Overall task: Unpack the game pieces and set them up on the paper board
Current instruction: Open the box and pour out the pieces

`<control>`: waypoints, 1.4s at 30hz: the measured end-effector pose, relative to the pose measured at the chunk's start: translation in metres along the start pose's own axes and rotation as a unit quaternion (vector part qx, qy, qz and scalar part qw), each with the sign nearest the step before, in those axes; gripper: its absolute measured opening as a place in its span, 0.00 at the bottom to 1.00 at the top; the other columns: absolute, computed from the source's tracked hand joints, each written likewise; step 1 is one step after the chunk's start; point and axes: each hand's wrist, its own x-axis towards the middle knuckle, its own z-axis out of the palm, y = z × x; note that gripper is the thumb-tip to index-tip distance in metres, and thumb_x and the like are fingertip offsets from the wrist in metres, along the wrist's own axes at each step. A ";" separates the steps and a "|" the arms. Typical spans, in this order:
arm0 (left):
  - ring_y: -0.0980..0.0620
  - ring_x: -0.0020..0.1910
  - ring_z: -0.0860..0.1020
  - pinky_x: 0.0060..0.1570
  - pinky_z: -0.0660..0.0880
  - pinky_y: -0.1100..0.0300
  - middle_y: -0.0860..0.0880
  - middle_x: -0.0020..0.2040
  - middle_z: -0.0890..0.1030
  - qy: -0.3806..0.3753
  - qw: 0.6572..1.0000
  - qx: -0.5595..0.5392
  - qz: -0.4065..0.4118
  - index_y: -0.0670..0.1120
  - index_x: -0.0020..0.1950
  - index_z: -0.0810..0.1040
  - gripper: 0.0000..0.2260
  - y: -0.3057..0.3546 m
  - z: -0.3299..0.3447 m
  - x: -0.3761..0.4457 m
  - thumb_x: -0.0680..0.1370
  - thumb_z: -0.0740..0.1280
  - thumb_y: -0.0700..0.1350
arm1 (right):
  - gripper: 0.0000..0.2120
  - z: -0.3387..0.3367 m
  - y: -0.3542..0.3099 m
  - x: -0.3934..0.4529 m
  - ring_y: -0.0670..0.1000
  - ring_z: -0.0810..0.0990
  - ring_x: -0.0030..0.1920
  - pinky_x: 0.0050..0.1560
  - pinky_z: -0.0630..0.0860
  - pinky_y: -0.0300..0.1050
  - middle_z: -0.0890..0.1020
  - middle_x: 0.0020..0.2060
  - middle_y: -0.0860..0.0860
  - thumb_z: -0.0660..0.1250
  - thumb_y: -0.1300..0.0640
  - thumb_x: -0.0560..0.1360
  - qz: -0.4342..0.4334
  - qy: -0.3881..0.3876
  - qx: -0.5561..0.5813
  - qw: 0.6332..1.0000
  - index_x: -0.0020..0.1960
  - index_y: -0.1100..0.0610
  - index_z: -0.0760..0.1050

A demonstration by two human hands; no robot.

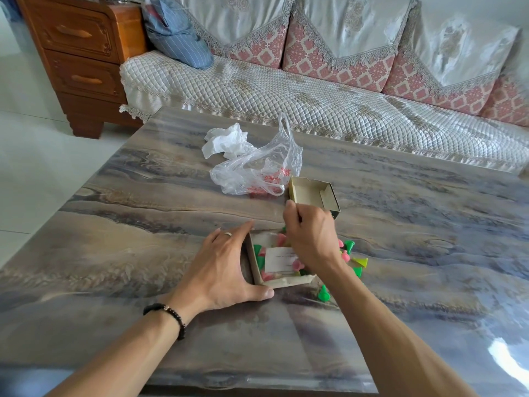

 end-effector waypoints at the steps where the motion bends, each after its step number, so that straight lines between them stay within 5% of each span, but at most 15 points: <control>1: 0.48 0.67 0.67 0.71 0.55 0.59 0.48 0.67 0.73 -0.001 1.000 0.000 0.000 0.51 0.77 0.55 0.56 0.001 -0.001 0.000 0.55 0.69 0.72 | 0.26 -0.005 0.004 0.003 0.53 0.62 0.22 0.27 0.61 0.46 0.63 0.18 0.51 0.57 0.55 0.79 0.022 0.007 0.004 1.000 0.23 0.57 0.56; 8: 0.48 0.67 0.67 0.71 0.54 0.61 0.49 0.69 0.72 0.000 1.000 0.004 -0.002 0.52 0.77 0.55 0.57 0.002 -0.001 -0.001 0.53 0.69 0.73 | 0.24 -0.026 0.057 0.003 0.58 0.72 0.26 0.30 0.70 0.46 0.71 0.22 0.55 0.54 0.50 0.78 0.125 -0.019 -0.135 0.983 0.26 0.60 0.63; 15: 0.49 0.68 0.66 0.71 0.53 0.61 0.49 0.70 0.71 -0.005 1.000 0.009 -0.001 0.52 0.77 0.54 0.58 0.002 0.000 0.000 0.53 0.68 0.74 | 0.16 -0.025 0.059 -0.009 0.54 0.72 0.45 0.45 0.69 0.49 0.77 0.40 0.50 0.58 0.49 0.78 0.025 -0.053 -0.220 0.974 0.37 0.57 0.75; 20: 0.49 0.68 0.66 0.72 0.53 0.60 0.48 0.69 0.72 -0.004 1.000 0.008 0.002 0.51 0.77 0.54 0.59 0.003 -0.001 0.000 0.52 0.67 0.74 | 0.13 -0.016 0.023 -0.016 0.52 0.73 0.37 0.38 0.71 0.48 0.76 0.34 0.49 0.59 0.51 0.76 -0.152 -0.059 -0.094 0.982 0.38 0.56 0.75; 24: 0.49 0.69 0.67 0.72 0.54 0.57 0.48 0.69 0.72 -0.005 1.000 0.020 0.010 0.50 0.77 0.54 0.59 0.000 0.001 0.000 0.52 0.66 0.75 | 0.16 -0.002 0.004 -0.026 0.52 0.75 0.41 0.42 0.70 0.49 0.78 0.36 0.48 0.57 0.45 0.77 -0.234 -0.121 -0.180 0.948 0.40 0.53 0.77; 28: 0.50 0.68 0.67 0.72 0.51 0.60 0.48 0.70 0.71 -0.005 1.000 0.026 0.009 0.50 0.77 0.53 0.59 0.000 0.002 0.000 0.52 0.65 0.75 | 0.18 0.003 0.005 -0.026 0.53 0.73 0.33 0.39 0.66 0.48 0.74 0.30 0.47 0.54 0.45 0.78 -0.236 -0.136 -0.204 0.940 0.34 0.52 0.70; 31: 0.50 0.69 0.66 0.72 0.49 0.61 0.48 0.70 0.71 -0.005 1.000 0.023 0.008 0.50 0.77 0.54 0.58 0.000 0.001 0.000 0.52 0.65 0.75 | 0.21 0.004 0.003 -0.029 0.52 0.63 0.23 0.36 0.60 0.43 0.65 0.23 0.46 0.53 0.46 0.78 -0.238 -0.141 -0.218 0.936 0.29 0.53 0.65; 37: 0.52 0.69 0.66 0.73 0.51 0.59 0.49 0.70 0.71 -0.001 0.999 0.031 0.015 0.50 0.77 0.56 0.58 0.000 0.001 0.000 0.53 0.66 0.74 | 0.24 0.010 0.002 -0.028 0.55 0.65 0.25 0.29 0.62 0.47 0.65 0.22 0.51 0.54 0.47 0.79 -0.211 -0.185 -0.194 0.940 0.26 0.55 0.65; 42: 0.54 0.70 0.65 0.73 0.48 0.61 0.51 0.71 0.70 0.002 1.000 0.022 0.015 0.51 0.77 0.55 0.57 0.000 0.002 0.001 0.54 0.68 0.74 | 0.25 0.008 0.000 -0.020 0.53 0.65 0.22 0.26 0.61 0.44 0.65 0.19 0.49 0.58 0.48 0.77 -0.122 -0.113 -0.093 0.982 0.25 0.56 0.62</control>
